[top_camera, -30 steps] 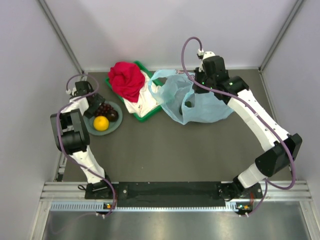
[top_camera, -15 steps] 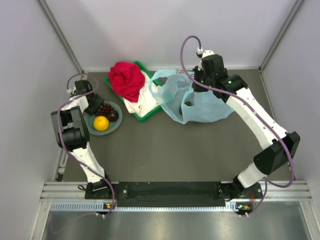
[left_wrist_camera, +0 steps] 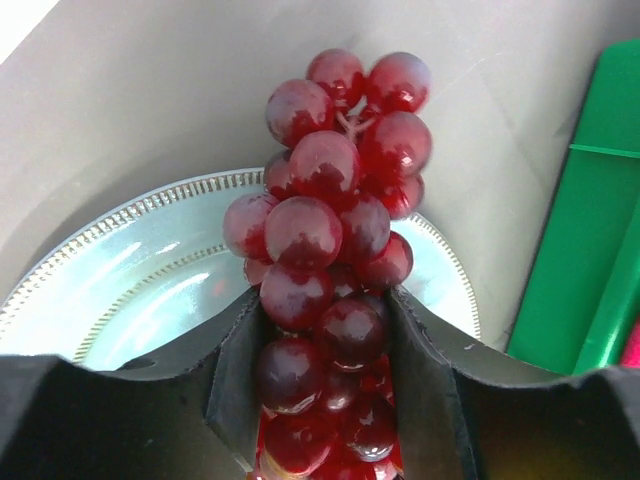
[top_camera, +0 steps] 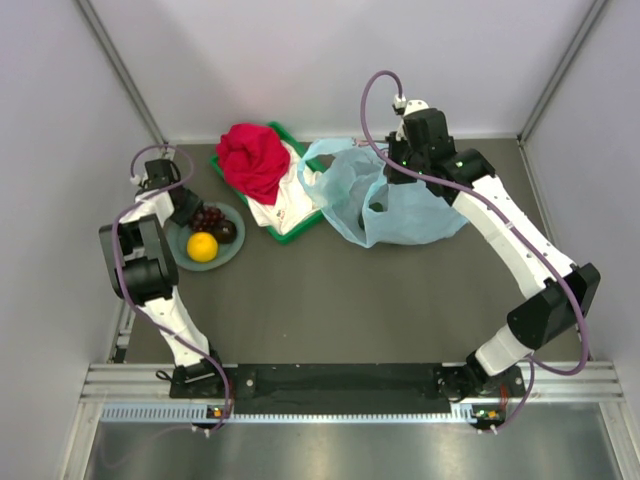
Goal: Place the fruits into the plastic bag
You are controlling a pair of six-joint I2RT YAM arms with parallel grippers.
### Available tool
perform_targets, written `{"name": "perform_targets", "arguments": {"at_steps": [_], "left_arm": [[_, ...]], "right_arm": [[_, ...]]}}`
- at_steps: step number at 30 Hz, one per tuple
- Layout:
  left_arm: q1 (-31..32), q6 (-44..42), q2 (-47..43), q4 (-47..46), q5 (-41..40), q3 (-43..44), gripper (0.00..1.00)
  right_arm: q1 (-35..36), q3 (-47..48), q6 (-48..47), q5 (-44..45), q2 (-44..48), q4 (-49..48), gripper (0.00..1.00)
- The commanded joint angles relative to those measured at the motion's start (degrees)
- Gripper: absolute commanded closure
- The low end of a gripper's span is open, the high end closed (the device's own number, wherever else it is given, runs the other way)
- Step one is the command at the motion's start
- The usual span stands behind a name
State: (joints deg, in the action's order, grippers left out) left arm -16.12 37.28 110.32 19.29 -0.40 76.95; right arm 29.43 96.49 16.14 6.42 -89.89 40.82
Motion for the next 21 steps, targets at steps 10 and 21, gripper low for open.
{"name": "perform_targets", "arguments": {"at_steps": [10,21], "left_arm": [[-0.8,-1.8,-8.5,-6.8,-1.8,1.1,0.55],[-0.7,-1.7,-12.2,-8.9,-1.4,0.5,0.57]], "right_arm": [[-0.5,2.2,-0.3,-0.1,-0.1,-1.5,1.00],[-0.5,2.0,-1.2,0.5,0.3,-1.4,1.00]]}}
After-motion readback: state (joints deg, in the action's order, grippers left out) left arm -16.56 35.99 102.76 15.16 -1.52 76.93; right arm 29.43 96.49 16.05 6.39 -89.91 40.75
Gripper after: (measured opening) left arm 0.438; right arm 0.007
